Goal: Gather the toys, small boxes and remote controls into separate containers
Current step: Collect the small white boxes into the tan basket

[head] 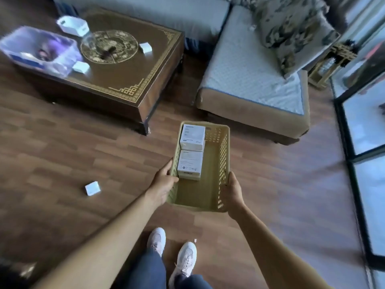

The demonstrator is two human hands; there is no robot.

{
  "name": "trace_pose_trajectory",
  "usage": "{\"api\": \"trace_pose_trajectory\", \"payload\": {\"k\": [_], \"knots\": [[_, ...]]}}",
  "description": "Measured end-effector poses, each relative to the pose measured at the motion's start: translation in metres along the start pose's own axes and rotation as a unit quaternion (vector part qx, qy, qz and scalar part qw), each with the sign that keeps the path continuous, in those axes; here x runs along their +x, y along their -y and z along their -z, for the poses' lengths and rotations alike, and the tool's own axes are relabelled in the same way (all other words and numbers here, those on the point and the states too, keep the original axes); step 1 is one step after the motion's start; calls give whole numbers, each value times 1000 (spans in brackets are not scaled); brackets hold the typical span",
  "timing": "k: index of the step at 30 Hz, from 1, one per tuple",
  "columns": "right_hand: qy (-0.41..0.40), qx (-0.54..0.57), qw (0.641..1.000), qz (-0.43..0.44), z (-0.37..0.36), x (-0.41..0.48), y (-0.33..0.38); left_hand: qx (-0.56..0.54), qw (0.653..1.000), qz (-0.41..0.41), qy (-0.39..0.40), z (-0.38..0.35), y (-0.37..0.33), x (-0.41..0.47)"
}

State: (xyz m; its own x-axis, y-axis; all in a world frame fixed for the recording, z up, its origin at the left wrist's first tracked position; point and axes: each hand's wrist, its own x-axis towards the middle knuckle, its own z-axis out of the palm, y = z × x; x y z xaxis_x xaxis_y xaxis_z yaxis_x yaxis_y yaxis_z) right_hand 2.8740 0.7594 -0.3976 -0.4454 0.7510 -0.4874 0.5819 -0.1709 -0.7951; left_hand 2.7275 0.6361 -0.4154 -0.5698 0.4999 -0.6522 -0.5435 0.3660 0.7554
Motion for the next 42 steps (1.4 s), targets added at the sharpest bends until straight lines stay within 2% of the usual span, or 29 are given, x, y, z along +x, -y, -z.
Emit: {"api": "trace_pose_trajectory", "payload": {"k": [9, 15, 20, 25, 31, 38, 42], "knots": [[146, -133, 980, 31, -116, 24, 37, -136, 981, -2, -140, 106, 16, -15], [207, -186, 959, 45, -209, 45, 70, -195, 959, 3, -206, 186, 7, 6], [243, -227, 943, 31, -290, 60, 108, -211, 953, -2, -216, 261, -6, 29], [291, -222, 930, 20, -364, 74, 141, -226, 944, 6, -240, 329, -22, 52], [319, -241, 917, -2, -437, 99, 164, -241, 934, 10, -265, 383, -28, 83], [352, -247, 901, -47, -543, 171, 178, -266, 908, 22, -322, 444, -39, 164], [384, -257, 886, -45, -605, 221, 181, -278, 890, 39, -358, 476, -29, 226]]}}
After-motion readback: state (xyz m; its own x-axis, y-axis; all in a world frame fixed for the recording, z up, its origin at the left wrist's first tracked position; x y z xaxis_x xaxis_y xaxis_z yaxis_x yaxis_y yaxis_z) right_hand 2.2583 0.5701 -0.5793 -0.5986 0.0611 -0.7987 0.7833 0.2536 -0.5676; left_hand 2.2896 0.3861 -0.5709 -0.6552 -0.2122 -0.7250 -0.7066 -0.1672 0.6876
